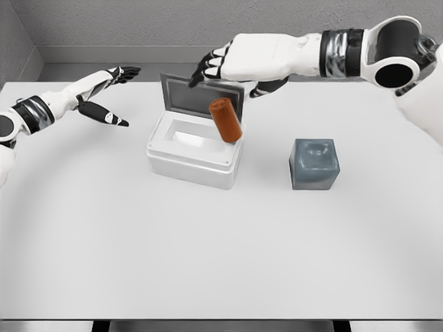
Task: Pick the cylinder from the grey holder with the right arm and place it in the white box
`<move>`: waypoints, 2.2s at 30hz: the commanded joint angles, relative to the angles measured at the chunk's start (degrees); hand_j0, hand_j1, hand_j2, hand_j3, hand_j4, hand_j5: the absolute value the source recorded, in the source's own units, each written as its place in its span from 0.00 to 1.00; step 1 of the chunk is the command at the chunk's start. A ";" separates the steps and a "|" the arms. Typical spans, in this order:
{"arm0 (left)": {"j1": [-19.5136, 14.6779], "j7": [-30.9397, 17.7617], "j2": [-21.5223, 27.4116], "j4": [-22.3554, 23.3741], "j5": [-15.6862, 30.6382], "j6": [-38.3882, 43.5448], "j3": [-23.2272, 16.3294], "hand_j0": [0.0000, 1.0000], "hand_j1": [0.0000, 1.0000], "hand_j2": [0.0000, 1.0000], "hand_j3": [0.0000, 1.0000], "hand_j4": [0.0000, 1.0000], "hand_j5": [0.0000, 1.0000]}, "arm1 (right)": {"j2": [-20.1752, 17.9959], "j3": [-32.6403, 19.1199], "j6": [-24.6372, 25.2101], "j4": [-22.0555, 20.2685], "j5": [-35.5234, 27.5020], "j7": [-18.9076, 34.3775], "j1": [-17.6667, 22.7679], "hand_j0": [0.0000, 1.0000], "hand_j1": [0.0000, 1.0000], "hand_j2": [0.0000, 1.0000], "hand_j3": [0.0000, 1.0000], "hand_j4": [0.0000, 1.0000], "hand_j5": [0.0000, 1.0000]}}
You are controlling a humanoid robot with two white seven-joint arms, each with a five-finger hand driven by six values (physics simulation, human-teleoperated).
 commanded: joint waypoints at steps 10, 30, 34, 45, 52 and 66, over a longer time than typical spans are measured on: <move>-0.09 0.02 -0.07 0.01 0.34 0.43 0.17 1.00 1.00 1.00 1.00 1.00 1.00 | -22.37 -5.50 0.18 -7.71 -9.89 -0.04 5.71 1.00 1.00 1.00 1.00 1.00 1.00; -2.81 0.02 -2.62 0.01 1.13 1.66 0.26 1.00 1.00 1.00 1.00 1.00 1.00 | -26.06 -5.76 0.18 -10.61 -9.98 -1.37 9.76 1.00 1.00 1.00 1.00 1.00 1.00; -2.28 0.02 -2.27 -3.07 1.22 2.19 -1.32 1.00 1.00 1.00 1.00 1.00 1.00 | -26.94 -5.50 0.18 -11.40 -9.98 -2.69 10.99 1.00 1.00 1.00 1.00 1.00 1.00; -1.93 0.02 0.28 -6.93 4.04 2.63 -4.58 1.00 1.00 1.00 1.00 1.00 1.00 | -26.50 -5.67 0.18 -11.49 -9.98 -2.78 11.78 1.00 1.00 1.00 1.00 1.00 1.00; -1.49 0.02 2.21 -9.66 4.83 2.63 -7.30 1.00 1.00 1.00 1.00 1.00 1.00 | -26.23 -5.41 0.18 -11.49 -9.98 -2.78 11.87 1.00 1.00 1.00 1.00 1.00 1.00; -0.97 0.02 4.50 -14.85 4.83 2.63 -9.67 1.00 1.00 1.00 1.00 1.00 1.00 | -25.79 -5.32 0.18 -11.58 -9.98 -2.78 12.92 1.00 1.00 1.00 1.00 1.00 1.00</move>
